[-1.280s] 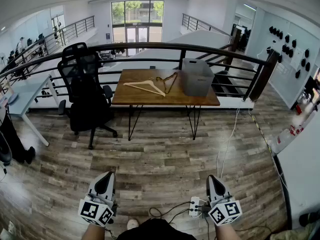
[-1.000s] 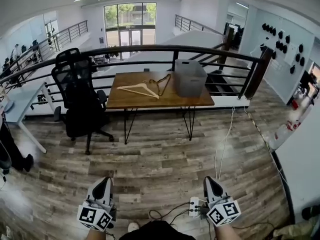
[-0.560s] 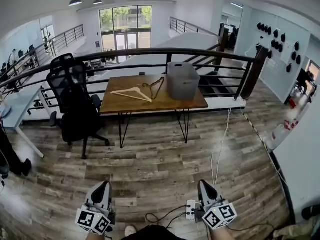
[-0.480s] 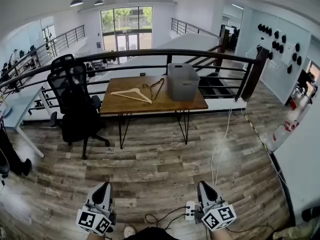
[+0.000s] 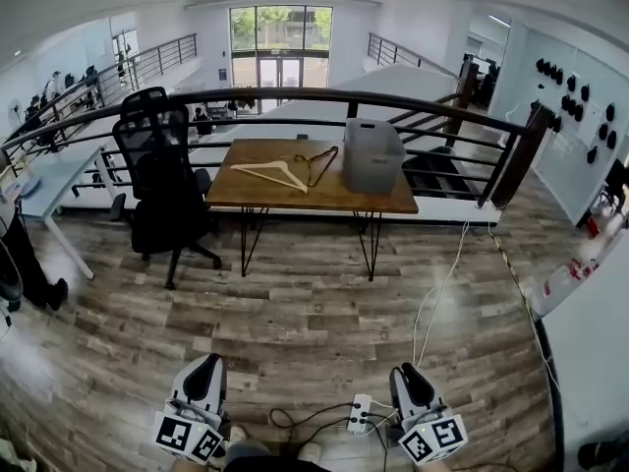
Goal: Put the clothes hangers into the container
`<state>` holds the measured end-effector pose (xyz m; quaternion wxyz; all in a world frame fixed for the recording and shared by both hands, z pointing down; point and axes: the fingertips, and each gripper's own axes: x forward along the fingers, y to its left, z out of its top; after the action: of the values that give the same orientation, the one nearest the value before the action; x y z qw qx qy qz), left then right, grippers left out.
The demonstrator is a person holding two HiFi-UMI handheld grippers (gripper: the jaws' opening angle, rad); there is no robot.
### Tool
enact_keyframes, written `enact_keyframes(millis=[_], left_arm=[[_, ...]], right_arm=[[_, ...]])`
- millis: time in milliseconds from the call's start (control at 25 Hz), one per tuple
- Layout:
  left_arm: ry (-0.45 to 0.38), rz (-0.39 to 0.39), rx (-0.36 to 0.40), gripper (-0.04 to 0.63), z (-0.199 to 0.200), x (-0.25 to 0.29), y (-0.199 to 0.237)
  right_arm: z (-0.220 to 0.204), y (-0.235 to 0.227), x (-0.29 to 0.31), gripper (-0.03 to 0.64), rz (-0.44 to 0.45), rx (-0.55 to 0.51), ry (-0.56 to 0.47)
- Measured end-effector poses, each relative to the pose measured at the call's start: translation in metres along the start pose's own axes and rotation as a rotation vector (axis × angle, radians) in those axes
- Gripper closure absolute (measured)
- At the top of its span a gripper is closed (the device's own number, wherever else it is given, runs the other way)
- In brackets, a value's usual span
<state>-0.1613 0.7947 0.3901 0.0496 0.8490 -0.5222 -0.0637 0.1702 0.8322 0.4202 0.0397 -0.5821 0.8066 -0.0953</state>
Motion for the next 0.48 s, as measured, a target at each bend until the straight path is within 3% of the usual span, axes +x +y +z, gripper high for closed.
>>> enact_keyframes(millis=[80,120,200,240,480], left_arm=[[-0.008,0.011,0.005,0.574,0.000,-0.004,-0.009],[-0.013,0.013,0.013,0.550,0.002,-0.006,-0.013],[-0.021,0.019,0.020,0.396,0.006,-0.009,-0.019],[-0.027,0.026,0.014,0.362,0.007,-0.009,-0.020],[-0.036,0.020,0.009,0.327,0.010,0.003,-0.024]], right_arm=[[0.002,-0.006,-0.003,0.520,0.006,-0.001,-0.004],[0.005,-0.007,-0.005,0.459,0.012,0.000,-0.015],[0.015,-0.005,-0.009,0.374,0.023,0.004,-0.048],[0.019,-0.005,-0.011,0.353,0.027,0.005,-0.063],[0.026,-0.008,-0.008,0.321,0.027,-0.012,-0.084]])
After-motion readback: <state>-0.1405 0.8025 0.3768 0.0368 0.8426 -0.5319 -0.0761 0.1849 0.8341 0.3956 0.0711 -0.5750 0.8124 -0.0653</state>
